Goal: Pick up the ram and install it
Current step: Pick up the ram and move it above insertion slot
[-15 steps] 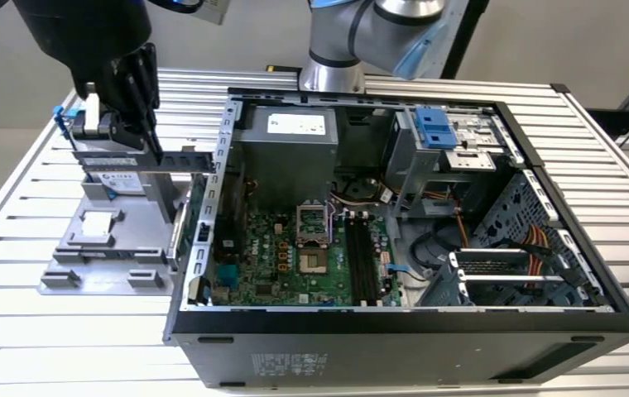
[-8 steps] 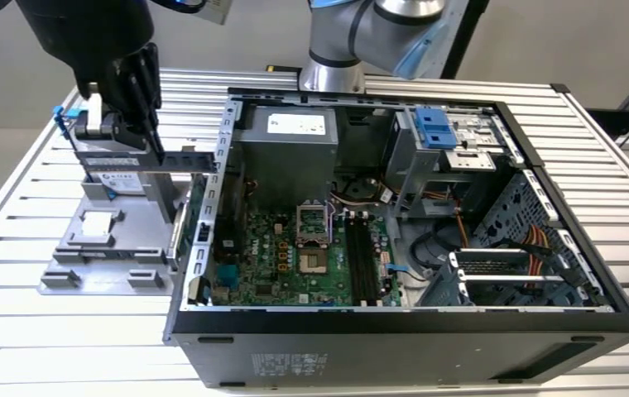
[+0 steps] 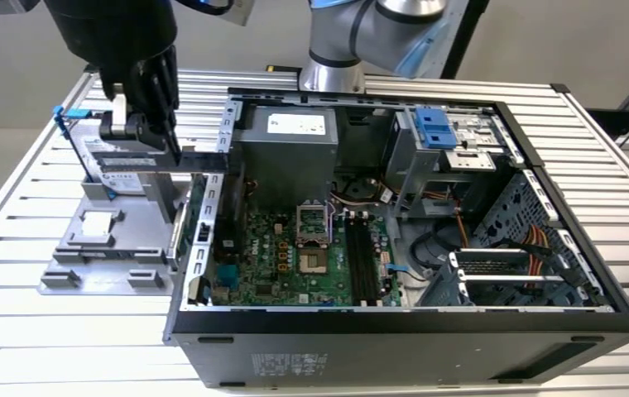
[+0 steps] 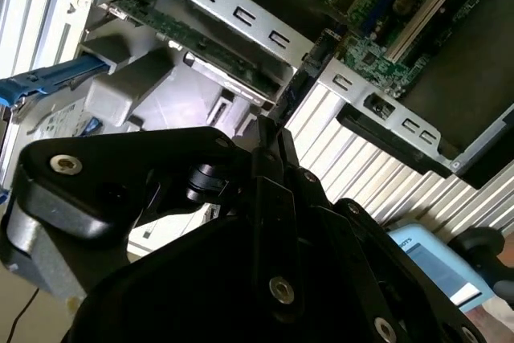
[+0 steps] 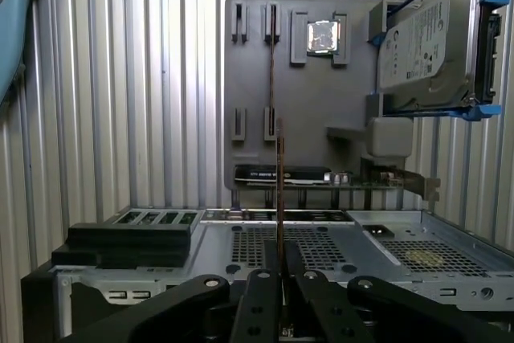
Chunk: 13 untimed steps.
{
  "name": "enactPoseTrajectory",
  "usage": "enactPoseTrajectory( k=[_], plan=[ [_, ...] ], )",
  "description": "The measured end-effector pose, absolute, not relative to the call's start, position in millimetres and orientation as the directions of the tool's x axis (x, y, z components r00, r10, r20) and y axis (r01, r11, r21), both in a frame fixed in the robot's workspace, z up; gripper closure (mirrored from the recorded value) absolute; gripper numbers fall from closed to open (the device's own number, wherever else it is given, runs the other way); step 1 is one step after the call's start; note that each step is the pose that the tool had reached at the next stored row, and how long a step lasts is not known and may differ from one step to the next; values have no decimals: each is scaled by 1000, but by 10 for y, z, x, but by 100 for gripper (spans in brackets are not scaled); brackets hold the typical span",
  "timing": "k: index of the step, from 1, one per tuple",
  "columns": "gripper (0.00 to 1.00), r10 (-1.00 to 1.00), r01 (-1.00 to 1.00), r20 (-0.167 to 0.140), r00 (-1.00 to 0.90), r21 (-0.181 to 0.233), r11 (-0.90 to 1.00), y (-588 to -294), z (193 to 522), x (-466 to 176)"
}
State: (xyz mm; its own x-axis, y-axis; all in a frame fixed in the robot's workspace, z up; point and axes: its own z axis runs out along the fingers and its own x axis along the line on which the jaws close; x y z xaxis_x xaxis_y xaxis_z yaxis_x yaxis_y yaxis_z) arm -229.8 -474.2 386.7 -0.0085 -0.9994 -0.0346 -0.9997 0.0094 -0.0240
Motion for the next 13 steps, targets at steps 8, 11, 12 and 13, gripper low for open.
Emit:
enactPoseTrajectory(
  k=[8, 11, 12, 13],
  plan=[
    [100, -999, -1000, -34, -9, -1, 9, -4742, 3866, -2085],
    [100, -999, -1000, -35, -9, 1, 9, -4742, 3866, -2018],
    [100, -999, -1000, -35, -9, 1, 9, -4742, 3866, -2004],
    [100, -999, -1000, -34, -9, 1, 9, -4742, 3866, -1992]
  ],
)
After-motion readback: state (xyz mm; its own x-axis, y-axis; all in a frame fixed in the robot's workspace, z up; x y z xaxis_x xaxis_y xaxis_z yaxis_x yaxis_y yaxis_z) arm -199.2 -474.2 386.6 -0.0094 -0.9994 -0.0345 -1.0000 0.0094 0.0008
